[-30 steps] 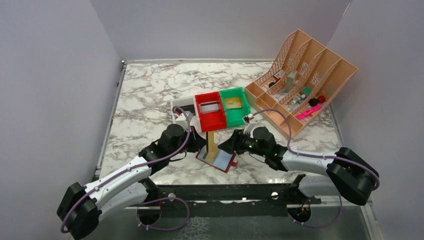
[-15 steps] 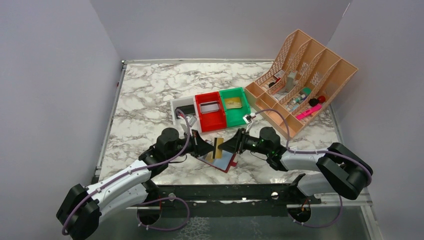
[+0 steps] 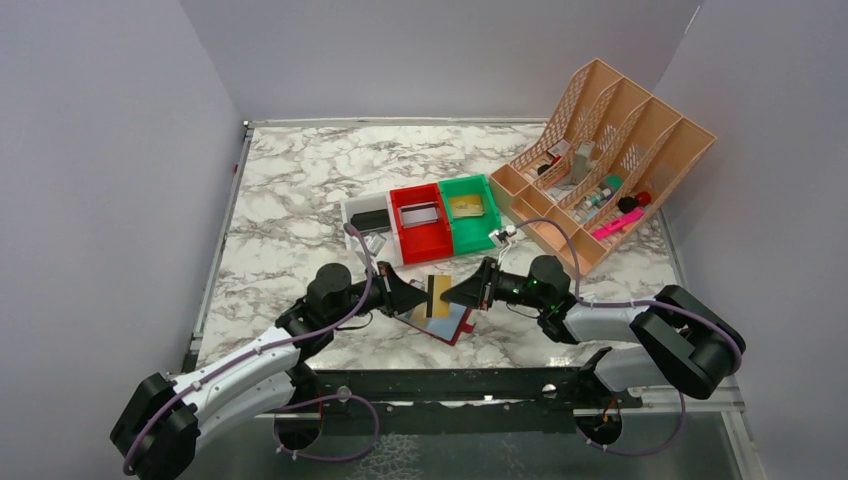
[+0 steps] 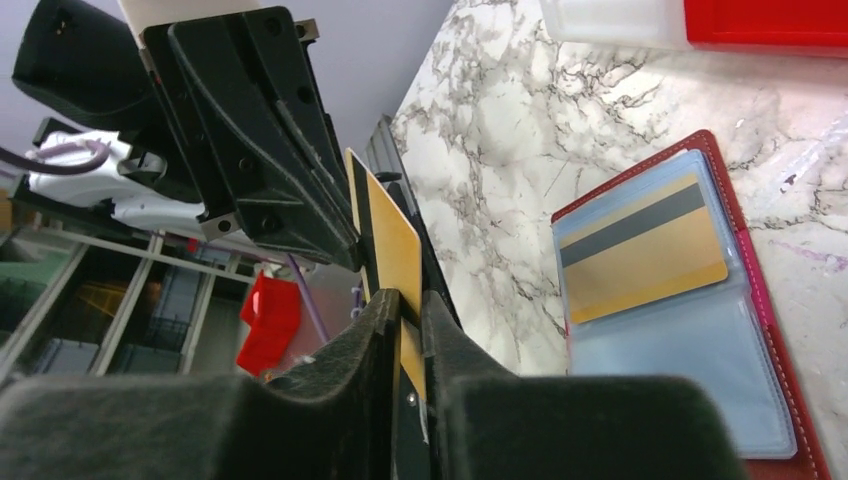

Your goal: Take the credit cards out of the card holder

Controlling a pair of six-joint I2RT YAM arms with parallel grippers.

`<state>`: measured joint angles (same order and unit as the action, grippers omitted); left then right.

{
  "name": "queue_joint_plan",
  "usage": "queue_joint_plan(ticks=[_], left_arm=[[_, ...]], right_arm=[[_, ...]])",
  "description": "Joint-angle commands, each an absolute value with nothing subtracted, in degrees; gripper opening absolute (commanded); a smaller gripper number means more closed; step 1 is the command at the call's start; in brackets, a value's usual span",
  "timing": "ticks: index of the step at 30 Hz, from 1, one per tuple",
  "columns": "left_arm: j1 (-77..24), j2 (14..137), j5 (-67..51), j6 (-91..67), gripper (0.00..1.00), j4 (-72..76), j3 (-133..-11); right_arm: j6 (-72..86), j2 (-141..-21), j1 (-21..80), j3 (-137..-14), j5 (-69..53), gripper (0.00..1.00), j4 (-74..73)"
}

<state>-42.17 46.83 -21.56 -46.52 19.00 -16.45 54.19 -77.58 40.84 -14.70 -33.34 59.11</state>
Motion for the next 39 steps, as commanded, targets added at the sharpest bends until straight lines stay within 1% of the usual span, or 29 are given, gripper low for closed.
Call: queue_joint_plan(ticks=[1,3,4,5,6,7,8,9,12,13,17,19,24,26,30,36,39], left_arm=[[-42.2,44.8,-19.7,-48.8,0.0,23.2,-14.6],[-42.2,44.2,-19.1,-49.4,0.0,23.2,-14.1],[-42.2,43.9,-18.7,-49.6,0.01,23.2,-13.9],[-42.2,43.7,-18.5,-49.8,0.05,23.2,-13.6],[-42.2,43.6,-18.0,-49.8,0.12,23.1,-13.4],[-42.2,43.5,-17.5,-50.0,0.22,23.0,-13.2],[-42.1,43.4,-17.0,-50.1,0.3,22.7,-13.2],[-42.2,43.4,-16.5,-50.0,0.36,22.1,-13.3],[-42.2,43.9,-14.2,-48.5,0.62,18.5,-15.0],[-42.2,44.1,-13.1,-47.1,0.68,16.1,-16.2],[-42.2,44.3,-7.9,-43.2,0.85,5.3,-21.4],[-42.2,44.4,-5.2,-41.5,0.9,-0.2,-24.0],[-42.2,44.4,3.6,-38.4,0.98,-15.4,-31.1],[-42.1,44.4,7.5,-37.6,0.99,-20.1,-33.7],[-42.2,44.6,13.7,-36.4,0.99,-23.7,-37.2],[-42.2,46.7,17.3,-30.0,0.99,-28.1,-43.9],[-42.2,47.3,19.3,-27.2,0.99,-31.5,-45.1]], right_arm=[[55.3,-77.8,40.8,-14.6,-38.1,0.12,64.4],[55.3,-77.8,40.7,-14.6,-38.0,0.06,64.3],[55.2,-77.9,40.7,-14.6,-38.0,0.06,64.3],[55.2,-77.9,40.7,-14.5,-38.1,0.05,64.3],[55.1,-77.8,40.6,-14.5,-37.9,0.03,64.3],[55.0,-77.7,40.6,-14.5,-37.7,0.02,64.1],[54.8,-77.4,40.6,-14.4,-37.4,0.01,63.7],[54.4,-77.0,40.5,-14.4,-36.9,0.01,62.6],[52.4,-74.7,40.5,-14.7,-34.2,0.01,57.0],[51.6,-73.6,40.5,-14.7,-32.9,0.01,54.6],[47.5,-68.6,40.5,-15.4,-26.6,0.01,44.5],[45.7,-66.5,40.4,-16.0,-22.5,0.01,38.8],[42.2,-61.2,40.4,-14.7,-14.9,0.01,34.8],[40.8,-58.8,40.4,-14.3,-13.1,0.01,33.3],[38.4,-54.1,40.5,-13.7,-9.2,0.01,29.0],[34.9,-47.5,40.5,-13.1,-1.4,0.01,23.0],[33.0,-45.6,40.4,-12.8,1.3,0.01,22.1]])
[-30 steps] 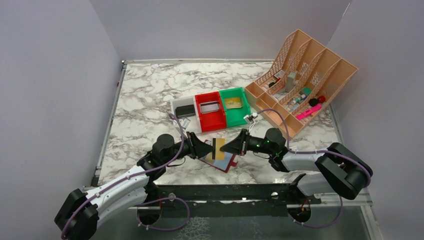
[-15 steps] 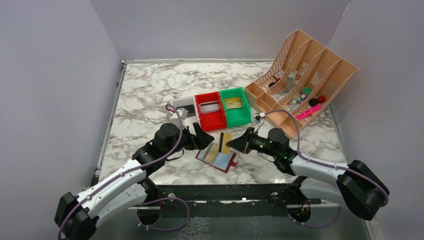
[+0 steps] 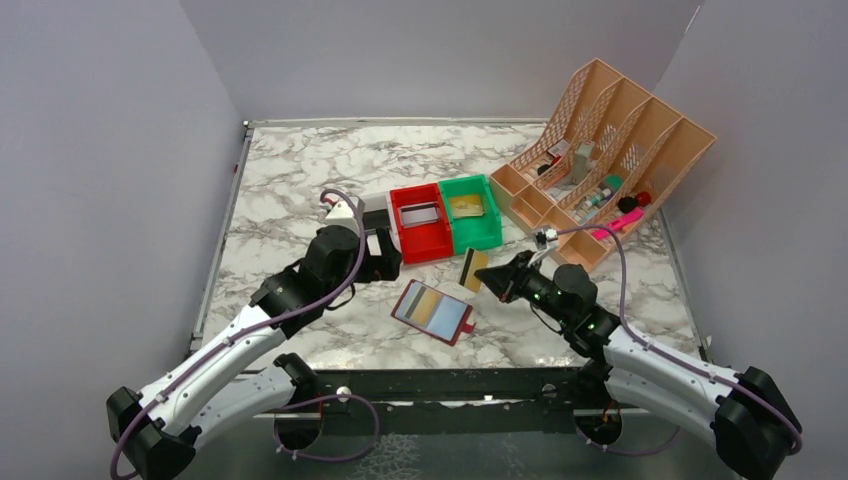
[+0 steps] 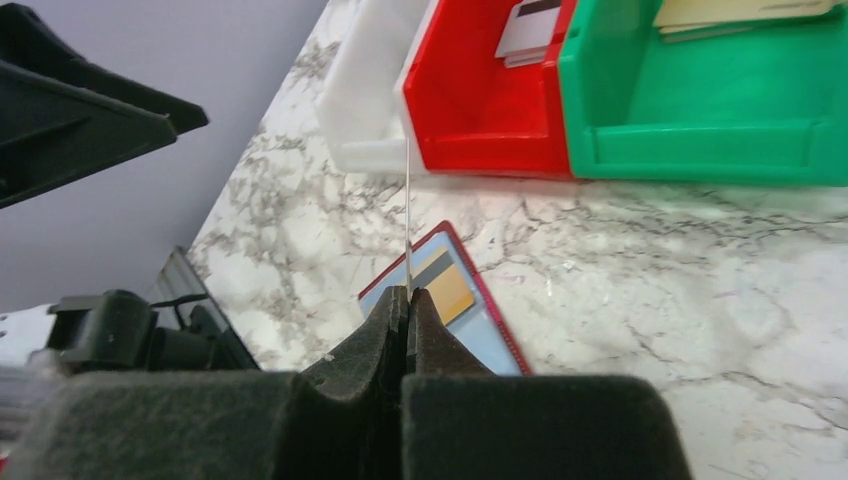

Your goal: Take the credit cards out of the card holder

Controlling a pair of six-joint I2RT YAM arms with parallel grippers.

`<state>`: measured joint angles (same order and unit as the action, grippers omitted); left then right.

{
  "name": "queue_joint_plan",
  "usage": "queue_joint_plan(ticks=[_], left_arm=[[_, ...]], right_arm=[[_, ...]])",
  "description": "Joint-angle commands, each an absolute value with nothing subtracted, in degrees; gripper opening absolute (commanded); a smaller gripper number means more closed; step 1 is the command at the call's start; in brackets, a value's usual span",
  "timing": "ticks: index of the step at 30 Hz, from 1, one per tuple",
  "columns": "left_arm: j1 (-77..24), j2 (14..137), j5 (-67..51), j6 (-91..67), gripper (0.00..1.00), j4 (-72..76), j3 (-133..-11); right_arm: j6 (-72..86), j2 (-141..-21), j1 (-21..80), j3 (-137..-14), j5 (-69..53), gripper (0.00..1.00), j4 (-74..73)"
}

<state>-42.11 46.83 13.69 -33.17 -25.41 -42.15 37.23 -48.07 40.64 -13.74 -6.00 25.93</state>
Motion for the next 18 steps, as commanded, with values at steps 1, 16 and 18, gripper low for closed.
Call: queue_joint_plan(ticks=[1,16,18], left_arm=[[-42.2,46.9,20.1,-26.6,0.99,-32.0,-44.5],[-42.0,46.9,23.3,-24.1,0.99,-31.5,-41.2],[-41.9,47.1,23.5,-24.0,0.99,-31.7,-41.4]], right_arm=[[32.4,-45.3,40.4,-12.8,2.2,0.01,22.1],[17.1,-52.6,40.5,-24.0,11.0,0.01,20.7],[13.1,-55.1,40.5,-24.6,12.0,0.01,24.1]])
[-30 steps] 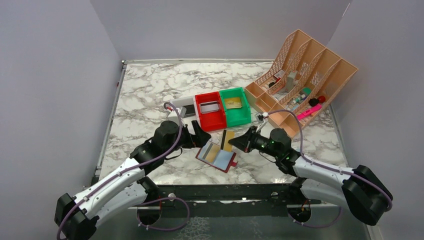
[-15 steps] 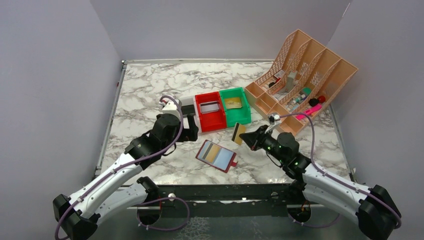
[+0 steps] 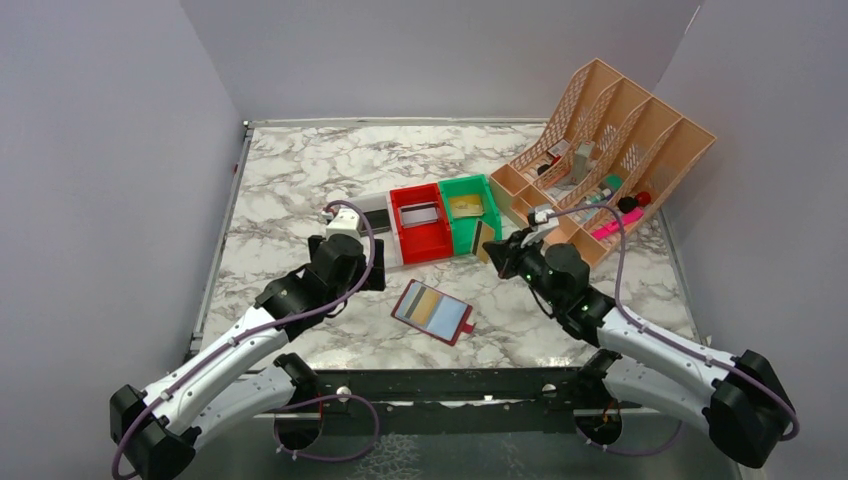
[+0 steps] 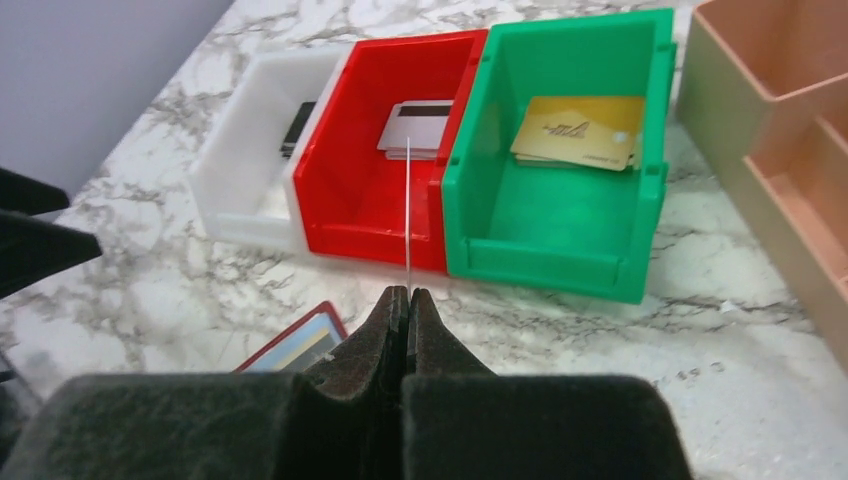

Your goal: Take the credit cards out of the card holder

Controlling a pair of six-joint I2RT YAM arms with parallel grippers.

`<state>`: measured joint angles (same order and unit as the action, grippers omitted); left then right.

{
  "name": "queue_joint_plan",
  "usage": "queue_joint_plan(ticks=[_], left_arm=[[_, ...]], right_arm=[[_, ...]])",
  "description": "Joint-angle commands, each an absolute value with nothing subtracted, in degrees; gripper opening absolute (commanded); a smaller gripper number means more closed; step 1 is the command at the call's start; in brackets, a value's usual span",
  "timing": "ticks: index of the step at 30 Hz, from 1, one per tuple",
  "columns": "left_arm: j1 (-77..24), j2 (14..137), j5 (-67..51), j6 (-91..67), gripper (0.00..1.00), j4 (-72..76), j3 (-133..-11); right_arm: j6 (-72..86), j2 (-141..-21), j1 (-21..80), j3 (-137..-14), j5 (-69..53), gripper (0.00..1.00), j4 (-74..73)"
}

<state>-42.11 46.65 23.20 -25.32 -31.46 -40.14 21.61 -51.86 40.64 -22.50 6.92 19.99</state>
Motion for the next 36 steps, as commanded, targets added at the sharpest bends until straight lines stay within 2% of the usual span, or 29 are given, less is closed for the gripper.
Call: queue_joint_plan(ticks=[1,12,15,21,26,36], left_arm=[[-41.8,47.0,23.6,-24.0,0.99,-31.8,-41.4],[-41.1,45.4,23.8,-24.3,0.99,-32.1,-41.4],[-41.1,45.0,23.3,-24.3,0.99,-32.1,-41.4],[-41.1,44.1,23.0,-24.4,0.99,-32.1,-41.2],[-41.1,43.8,22.7,-24.5,0.99,-32.1,-41.1],[-41.1,44.9,21.8,-24.3,0.99,-32.2,-41.3]], right_arm=[[11.3,-56.5,40.4,-25.0,12.5,0.01,25.9],[-15.6,-78.7,40.4,-37.3,16.4,0.01,42.6],[-23.3,-84.4,40.4,-37.8,14.0,0.01,49.1],[-31.0,-94.4,40.3,-42.1,13.6,0.02,49.1],[-37.2,-98.8,40.3,-42.1,15.3,0.04,55.3],[-39.9,-102.8,38.0,-42.1,12.4,0.11,56.3]])
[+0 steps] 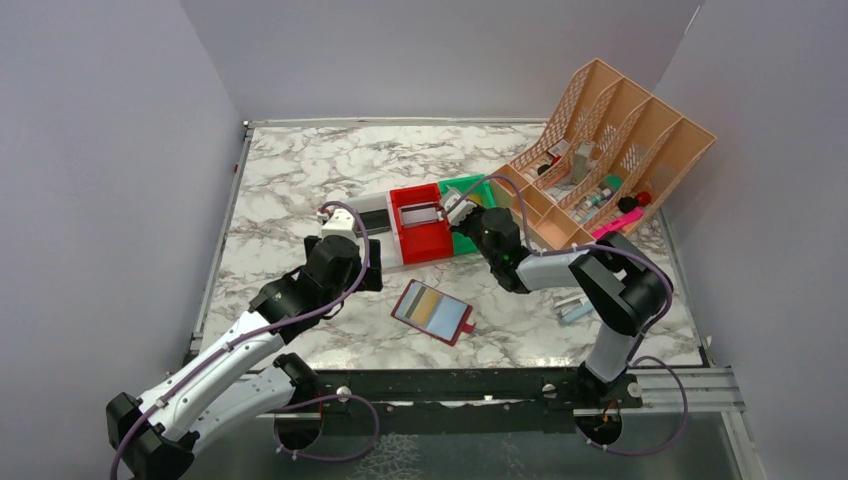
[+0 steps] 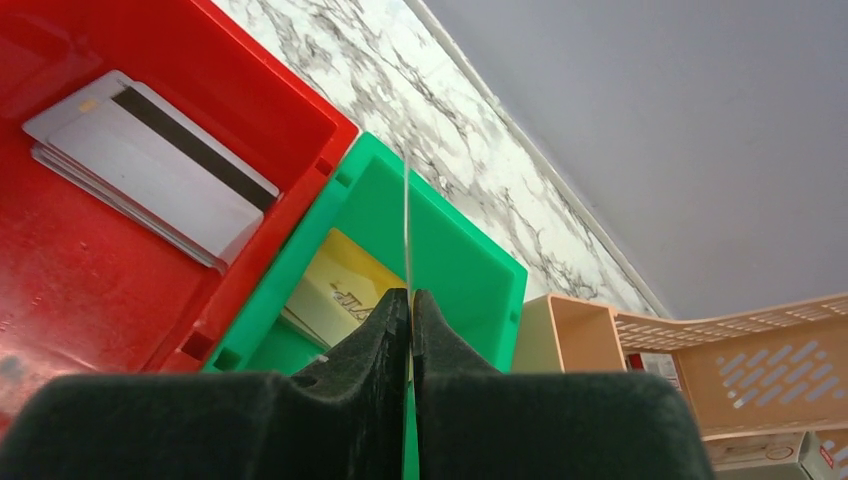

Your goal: Take the credit cards out of the card holder

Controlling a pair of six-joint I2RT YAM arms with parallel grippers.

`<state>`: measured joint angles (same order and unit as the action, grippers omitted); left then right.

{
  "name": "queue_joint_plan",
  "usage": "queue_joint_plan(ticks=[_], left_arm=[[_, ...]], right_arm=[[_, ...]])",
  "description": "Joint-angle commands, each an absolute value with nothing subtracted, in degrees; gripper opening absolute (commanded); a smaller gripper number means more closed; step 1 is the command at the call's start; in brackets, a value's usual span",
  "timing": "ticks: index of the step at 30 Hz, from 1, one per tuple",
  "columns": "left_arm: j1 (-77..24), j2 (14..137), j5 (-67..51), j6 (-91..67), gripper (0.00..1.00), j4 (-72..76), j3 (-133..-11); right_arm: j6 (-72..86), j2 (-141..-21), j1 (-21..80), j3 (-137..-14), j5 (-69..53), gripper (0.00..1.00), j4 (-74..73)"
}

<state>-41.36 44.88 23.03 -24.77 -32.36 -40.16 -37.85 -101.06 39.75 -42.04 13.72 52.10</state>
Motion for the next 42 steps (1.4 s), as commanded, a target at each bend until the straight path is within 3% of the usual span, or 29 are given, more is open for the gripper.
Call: queue_joint_plan(ticks=[1,18,33,42], left_arm=[[-41.1,44.8,21.8,-24.3,0.99,-32.1,-41.2],[-41.1,45.0,22.0,-24.3,0.99,-32.0,-41.1],[-41.2,45.7,22.7,-24.4,0.99,-32.1,-41.1],[-41.1,46.0,22.5,-24.3,0.99,-32.1,-41.1]], right_arm=[[-39.7,-103.0,37.6,-42.3,11.6,0.11,55.0],[-42.3,-108.6,35.4,-46.3,11.0,0.1,51.1],[-44.4,-110.0,35.4,-46.7,7.7,0.22,47.6],[-47.2,-110.8,35.3,-47.1,10.7,0.24,46.2]])
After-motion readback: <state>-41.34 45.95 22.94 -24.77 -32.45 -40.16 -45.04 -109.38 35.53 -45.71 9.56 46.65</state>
